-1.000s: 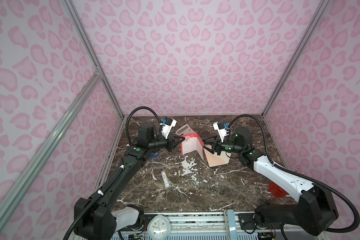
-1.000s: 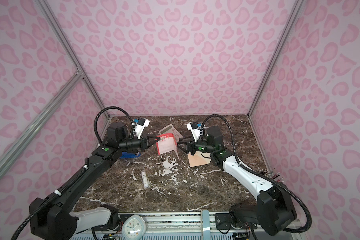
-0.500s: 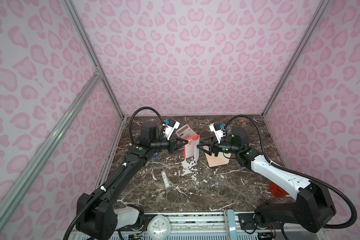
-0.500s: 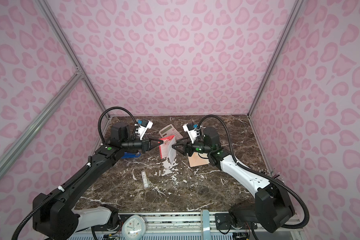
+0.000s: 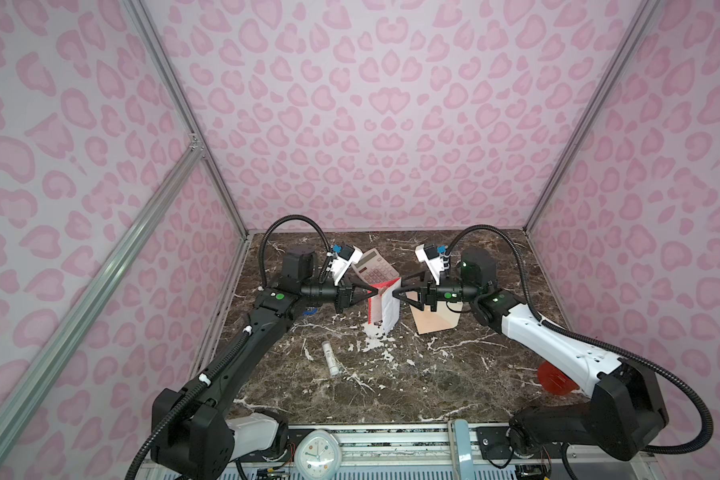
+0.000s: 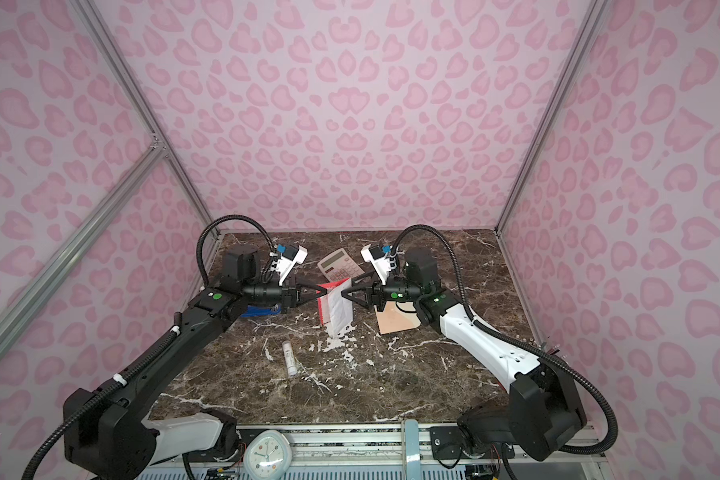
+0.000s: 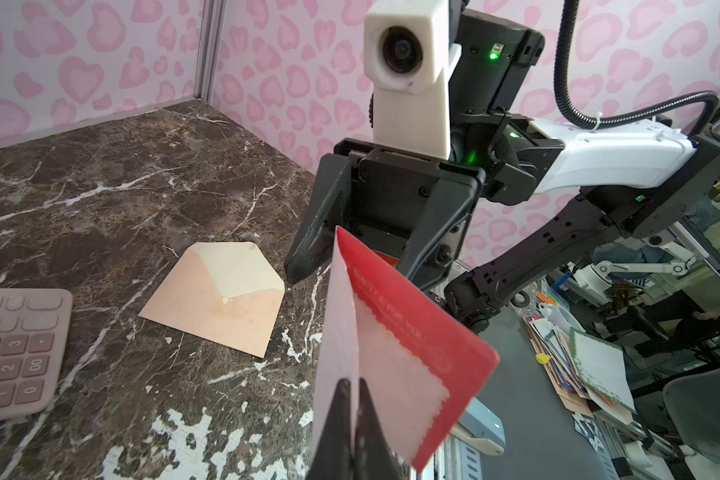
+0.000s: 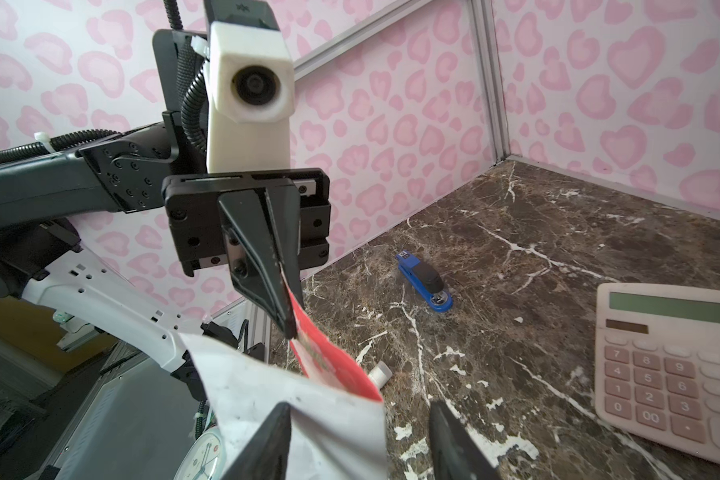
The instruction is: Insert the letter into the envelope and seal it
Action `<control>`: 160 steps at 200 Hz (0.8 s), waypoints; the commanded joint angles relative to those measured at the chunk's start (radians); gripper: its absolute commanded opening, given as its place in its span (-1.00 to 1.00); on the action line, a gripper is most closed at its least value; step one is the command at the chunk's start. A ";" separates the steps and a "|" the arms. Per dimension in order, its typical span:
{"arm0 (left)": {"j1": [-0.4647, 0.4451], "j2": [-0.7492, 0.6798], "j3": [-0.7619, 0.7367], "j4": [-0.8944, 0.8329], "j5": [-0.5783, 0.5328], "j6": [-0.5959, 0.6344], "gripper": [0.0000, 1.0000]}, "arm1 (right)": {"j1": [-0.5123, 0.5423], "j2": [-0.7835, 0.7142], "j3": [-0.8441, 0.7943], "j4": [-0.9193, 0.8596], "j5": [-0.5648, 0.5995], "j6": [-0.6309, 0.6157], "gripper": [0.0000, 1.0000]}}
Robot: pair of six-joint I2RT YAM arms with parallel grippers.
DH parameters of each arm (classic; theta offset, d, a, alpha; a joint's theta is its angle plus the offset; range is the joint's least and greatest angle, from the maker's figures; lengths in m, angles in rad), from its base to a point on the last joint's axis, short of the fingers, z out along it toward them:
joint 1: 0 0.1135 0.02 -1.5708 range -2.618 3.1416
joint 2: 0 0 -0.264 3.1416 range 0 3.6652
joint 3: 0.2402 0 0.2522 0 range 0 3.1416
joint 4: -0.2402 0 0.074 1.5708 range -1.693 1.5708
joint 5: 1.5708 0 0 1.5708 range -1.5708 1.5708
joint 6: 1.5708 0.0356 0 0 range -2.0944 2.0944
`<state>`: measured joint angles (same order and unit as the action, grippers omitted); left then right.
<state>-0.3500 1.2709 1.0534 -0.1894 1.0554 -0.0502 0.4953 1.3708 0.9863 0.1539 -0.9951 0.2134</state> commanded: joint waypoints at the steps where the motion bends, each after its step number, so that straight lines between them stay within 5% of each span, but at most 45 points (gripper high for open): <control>1: 0.000 -0.001 0.016 -0.010 0.024 0.030 -0.91 | 0.002 0.012 0.005 -0.011 -0.064 -0.004 0.07; 95: -0.001 0.004 0.009 0.012 0.029 0.014 -0.91 | 0.006 0.009 0.020 -0.034 -0.076 -0.003 -0.52; 140: 0.000 0.001 0.010 -0.018 0.007 0.045 -0.91 | 0.005 -0.015 0.056 -0.157 -0.068 -0.087 -1.00; 160: 0.000 -0.006 0.013 -0.027 -0.010 0.056 -0.90 | 0.008 -0.021 0.051 -0.171 -0.061 -0.096 -1.00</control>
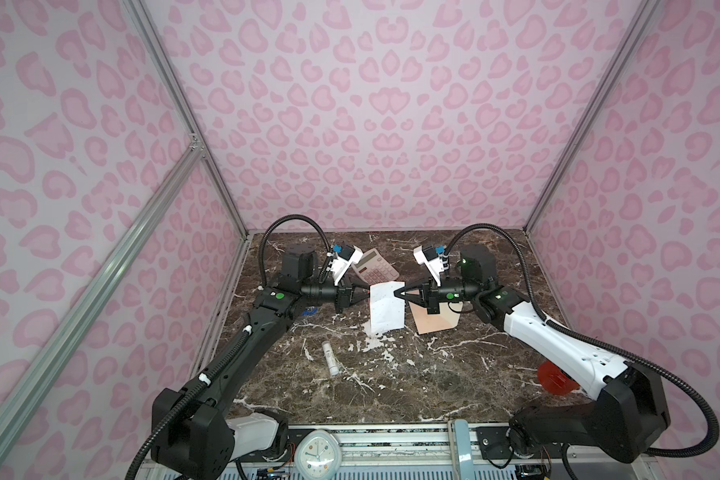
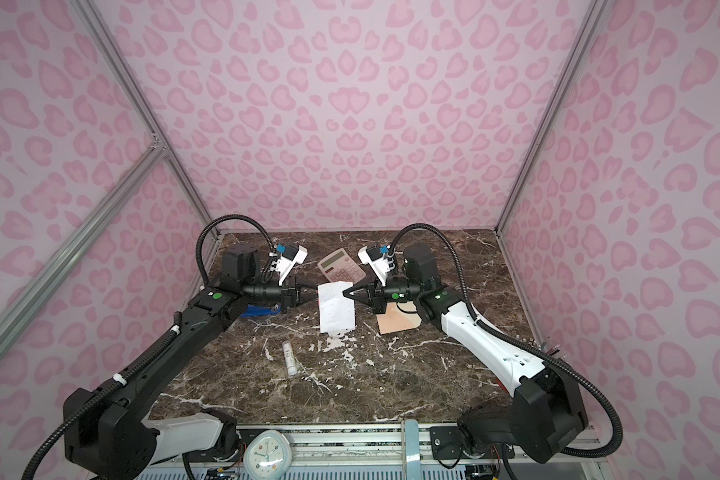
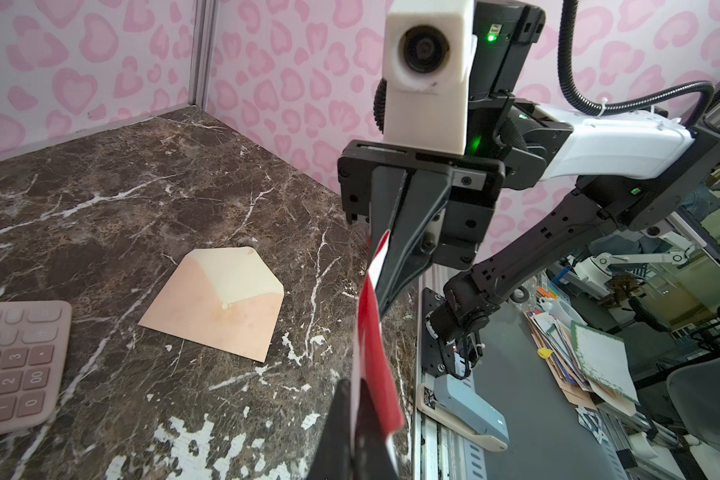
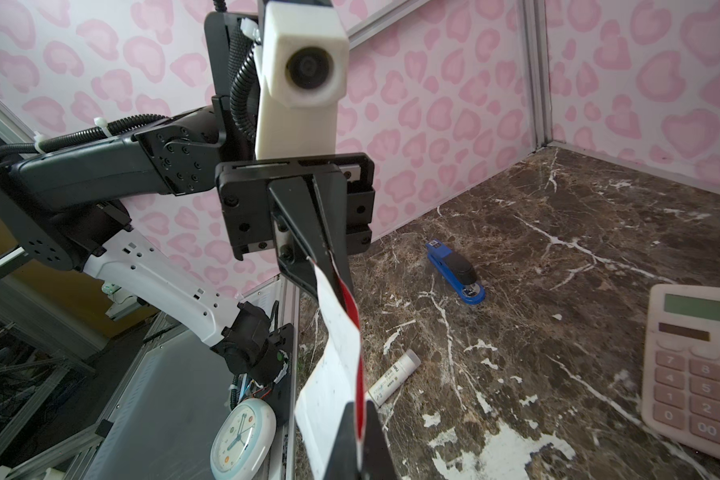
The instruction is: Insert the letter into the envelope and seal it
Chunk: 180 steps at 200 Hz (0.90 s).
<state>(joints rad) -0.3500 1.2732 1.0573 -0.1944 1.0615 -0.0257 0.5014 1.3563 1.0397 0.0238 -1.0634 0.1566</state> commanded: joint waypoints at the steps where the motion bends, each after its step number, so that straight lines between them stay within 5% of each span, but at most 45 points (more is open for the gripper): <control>1: -0.001 -0.009 0.009 -0.022 -0.017 0.032 -0.90 | 0.002 -0.006 -0.003 -0.041 0.009 -0.039 -1.00; 17: 0.000 -0.018 0.011 -0.023 -0.030 0.033 -0.82 | 0.002 -0.012 -0.004 -0.052 0.020 -0.048 -1.00; 37: 0.000 -0.051 0.012 -0.048 -0.139 0.049 0.06 | -0.002 -0.026 0.017 -0.145 0.059 -0.141 -1.00; 61: 0.001 -0.170 -0.013 -0.102 -0.336 0.118 0.41 | -0.007 -0.031 0.089 -0.347 0.155 -0.343 -1.00; 100: 0.002 -0.289 -0.038 -0.162 -0.354 0.265 0.58 | -0.003 -0.015 0.175 -0.513 0.192 -0.512 -1.00; 180: -0.041 -0.152 0.022 -0.018 -0.161 0.216 0.57 | 0.046 -0.025 0.229 -0.627 0.180 -0.660 -1.00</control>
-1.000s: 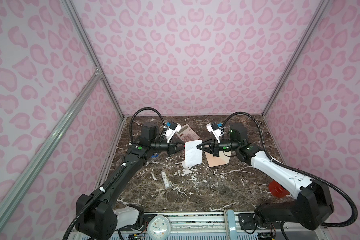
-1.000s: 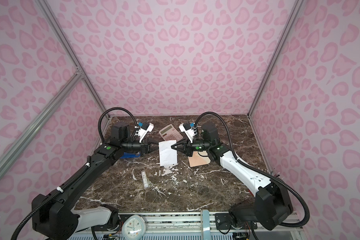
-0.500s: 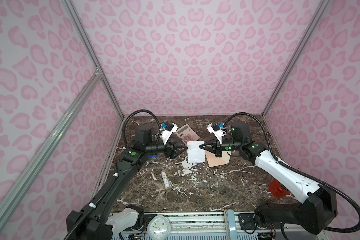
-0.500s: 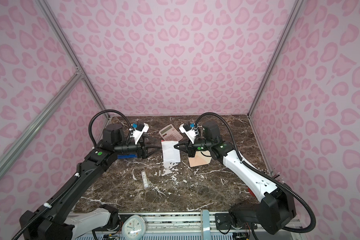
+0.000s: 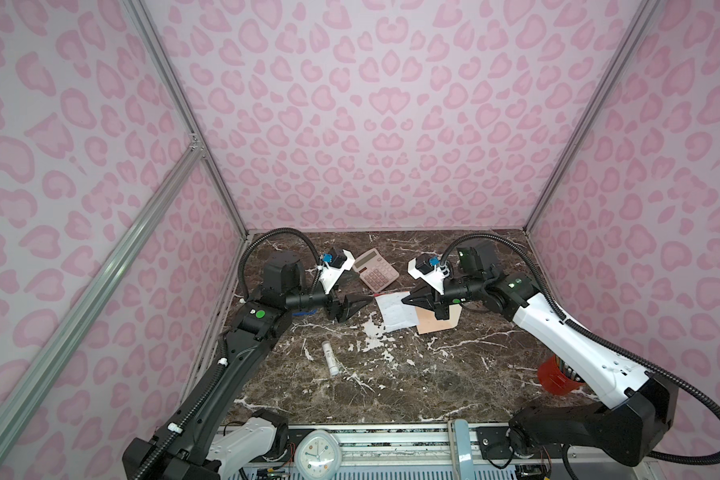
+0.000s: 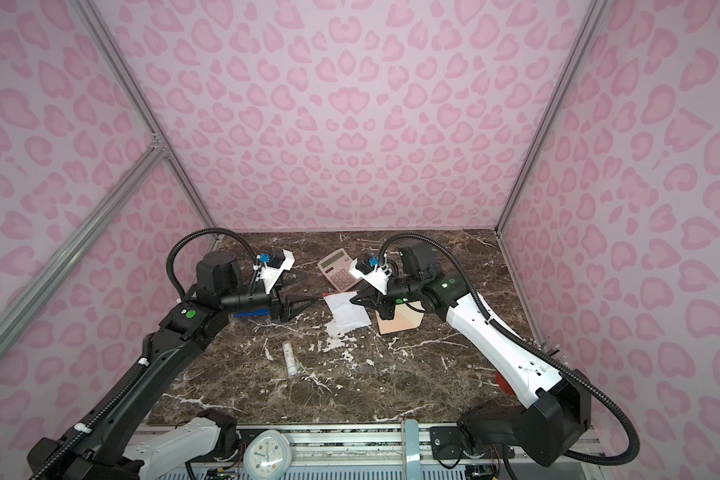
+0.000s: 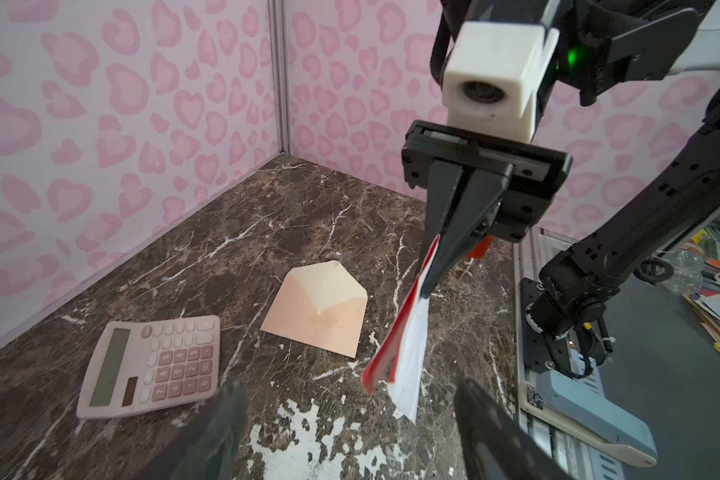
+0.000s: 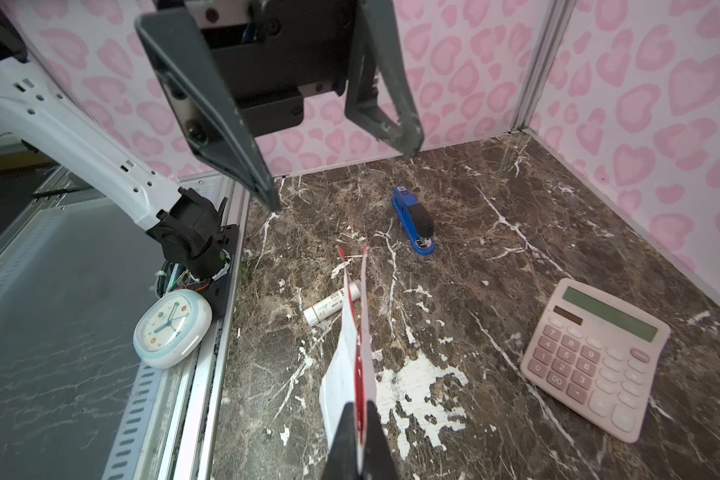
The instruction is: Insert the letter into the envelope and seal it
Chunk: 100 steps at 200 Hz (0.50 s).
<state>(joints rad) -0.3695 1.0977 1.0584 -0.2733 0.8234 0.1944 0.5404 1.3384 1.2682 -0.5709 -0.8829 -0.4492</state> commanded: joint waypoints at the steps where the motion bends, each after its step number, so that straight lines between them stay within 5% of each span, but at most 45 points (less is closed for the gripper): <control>1: -0.024 0.025 0.021 0.062 0.079 -0.005 0.56 | 0.007 -0.007 0.000 -0.032 -0.001 -0.054 -1.00; 100: -0.121 0.157 0.057 0.044 0.169 -0.029 0.04 | 0.043 0.005 0.019 -0.049 0.017 -0.060 -1.00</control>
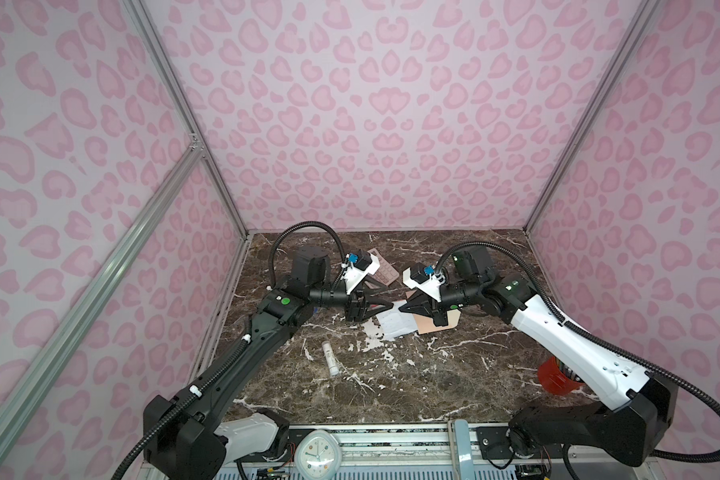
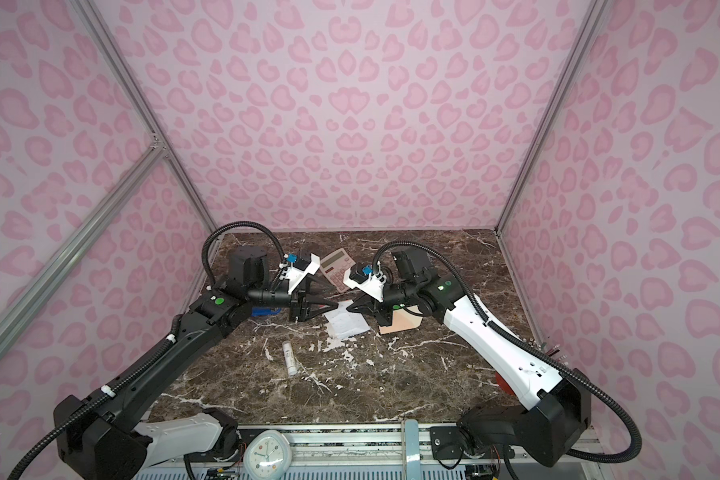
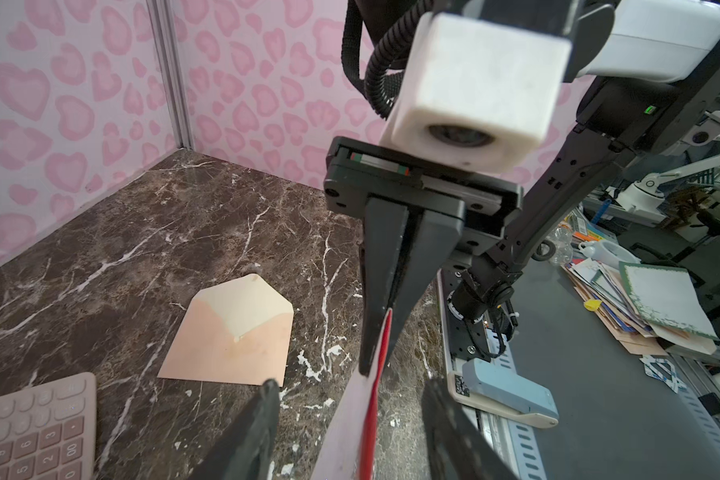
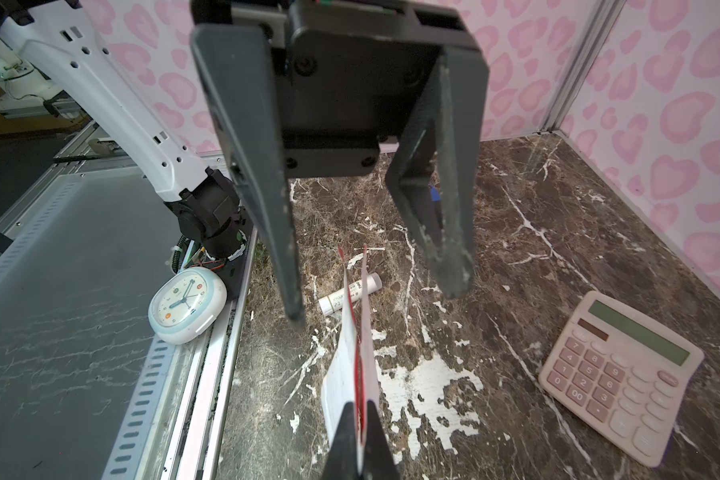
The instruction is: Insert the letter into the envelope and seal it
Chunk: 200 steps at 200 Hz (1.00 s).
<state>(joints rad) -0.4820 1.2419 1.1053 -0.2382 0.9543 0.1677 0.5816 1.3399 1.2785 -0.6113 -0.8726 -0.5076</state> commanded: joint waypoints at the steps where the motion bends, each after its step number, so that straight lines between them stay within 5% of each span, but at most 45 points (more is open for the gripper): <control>1: -0.010 0.013 0.010 0.009 0.038 -0.002 0.03 | 0.002 0.003 0.009 -0.008 0.007 -0.002 -1.00; 71: -0.038 0.047 0.008 -0.036 0.041 0.025 -0.25 | 0.006 -0.004 0.013 -0.020 0.018 -0.003 -1.00; 96: -0.042 0.059 0.009 -0.036 0.041 0.023 -0.53 | 0.009 -0.007 0.008 -0.020 0.019 -0.002 -1.00; 113: -0.044 0.062 0.011 -0.036 0.043 0.028 -0.90 | 0.012 -0.010 0.001 -0.015 0.020 0.004 -1.00; 128: -0.046 0.060 0.012 -0.032 0.036 0.032 -0.92 | 0.012 -0.016 -0.006 -0.005 0.019 0.021 -1.00; 162: -0.045 0.026 -0.011 -0.018 -0.025 0.053 -0.91 | -0.012 -0.045 -0.060 0.084 -0.038 0.134 -0.40; 200: -0.044 0.009 -0.033 0.003 -0.034 0.037 -0.91 | -0.050 -0.068 -0.112 0.282 -0.139 0.332 -0.36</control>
<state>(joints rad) -0.5255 1.2617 1.0828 -0.2653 0.9337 0.2024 0.5411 1.2800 1.1847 -0.4957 -0.9283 -0.3264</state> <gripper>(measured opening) 0.049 0.321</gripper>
